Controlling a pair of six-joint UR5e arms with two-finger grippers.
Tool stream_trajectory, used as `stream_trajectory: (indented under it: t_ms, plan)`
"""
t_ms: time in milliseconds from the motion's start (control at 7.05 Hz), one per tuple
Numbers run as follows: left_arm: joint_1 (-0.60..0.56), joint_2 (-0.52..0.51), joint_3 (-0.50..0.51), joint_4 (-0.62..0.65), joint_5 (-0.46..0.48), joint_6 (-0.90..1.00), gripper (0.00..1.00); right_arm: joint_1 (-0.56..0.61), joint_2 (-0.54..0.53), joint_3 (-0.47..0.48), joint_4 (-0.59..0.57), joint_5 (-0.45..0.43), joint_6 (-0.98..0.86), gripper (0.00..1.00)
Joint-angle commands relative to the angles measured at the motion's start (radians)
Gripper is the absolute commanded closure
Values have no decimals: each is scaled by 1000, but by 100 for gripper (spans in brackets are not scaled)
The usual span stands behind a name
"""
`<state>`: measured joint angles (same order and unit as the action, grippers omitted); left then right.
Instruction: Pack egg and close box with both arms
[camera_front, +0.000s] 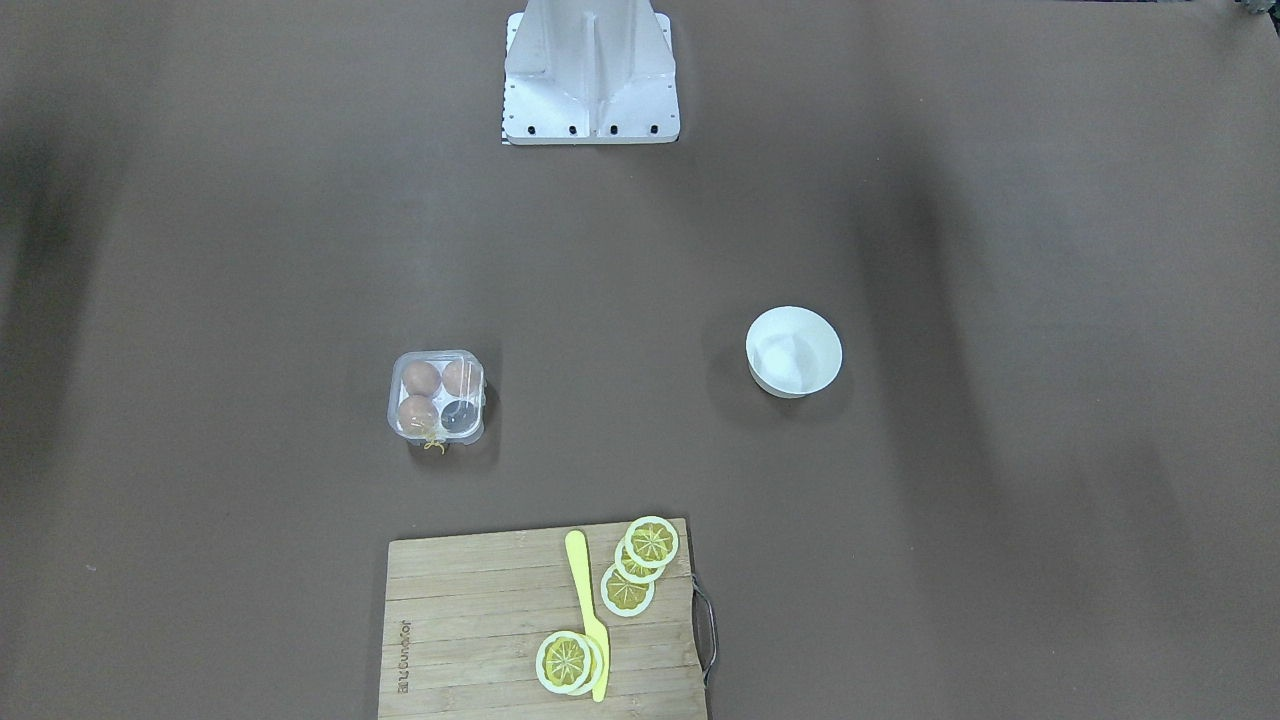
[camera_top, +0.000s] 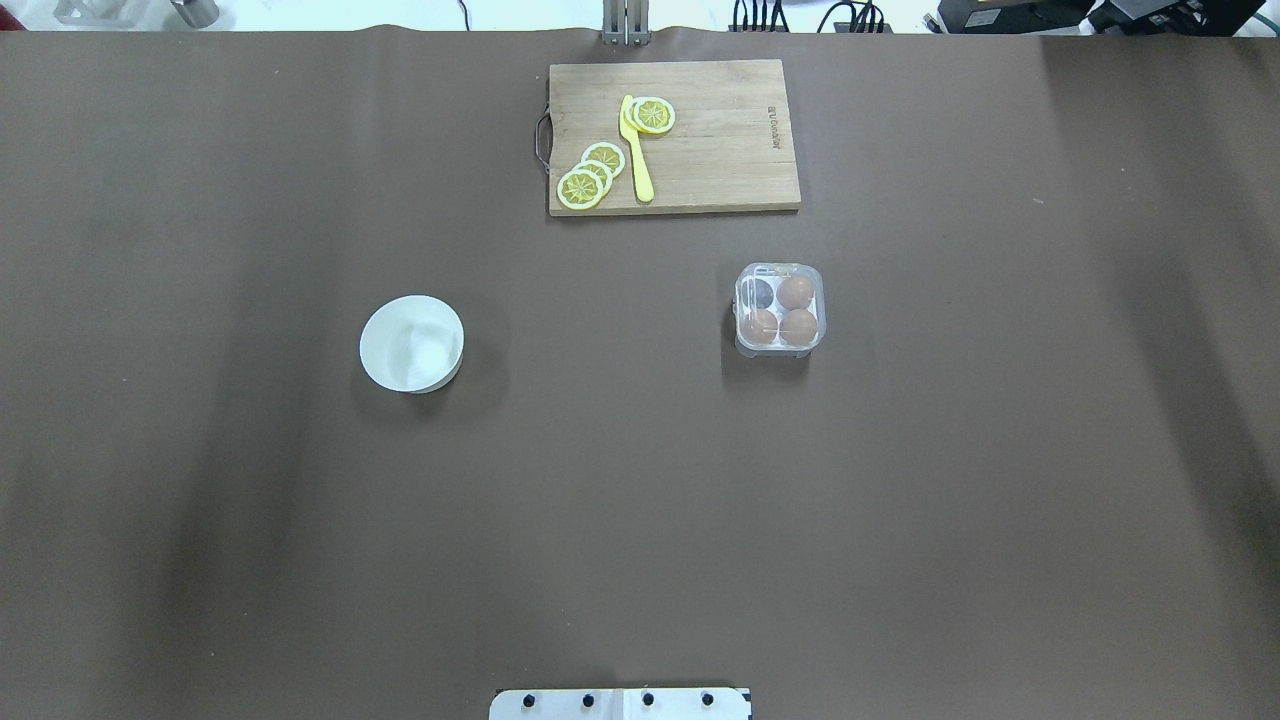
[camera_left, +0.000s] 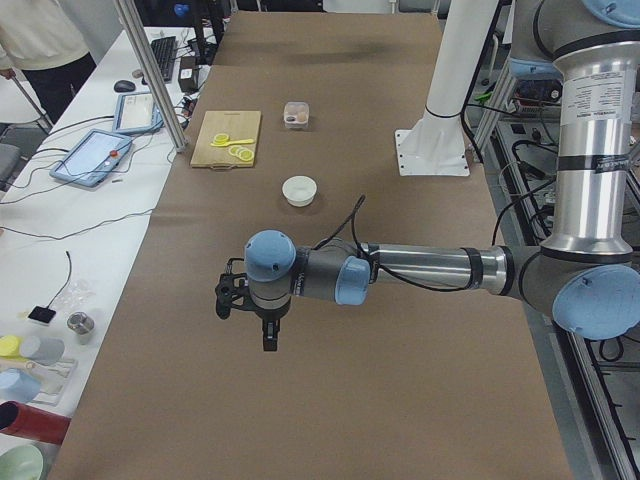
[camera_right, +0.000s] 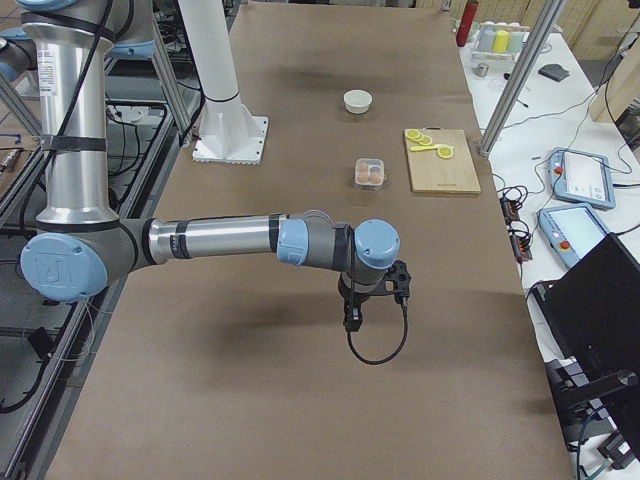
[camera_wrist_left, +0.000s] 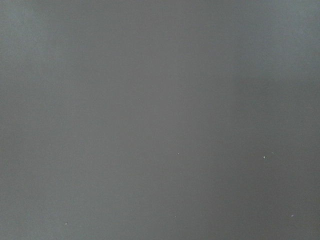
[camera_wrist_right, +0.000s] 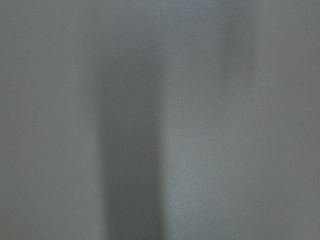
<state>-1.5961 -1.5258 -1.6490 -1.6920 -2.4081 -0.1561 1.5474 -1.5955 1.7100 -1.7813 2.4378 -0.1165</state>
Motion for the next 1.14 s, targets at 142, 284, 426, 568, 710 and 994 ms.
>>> stream_trajectory:
  t_ms: [142,284,426,568,710,994]
  plan:
    - [-1,-1,2,0,3,-2,2,3,8,5,2,6,9,0]
    - [1,-2,2,1,3,-2,2,5,8,7,2,6,12,0]
    - [1,-2,3,0,3,-3,2,5,8,11,2,15,18,0]
    - [1,-2,3,0,3,-3,2,6,8,11,2,17,18,0]
    - [1,-5,3,1,3,-3,2,6,8,13,2,21,18,0]
    - [1,-8,5,2,13,-3,2,10,8,13,3,23,18,0]
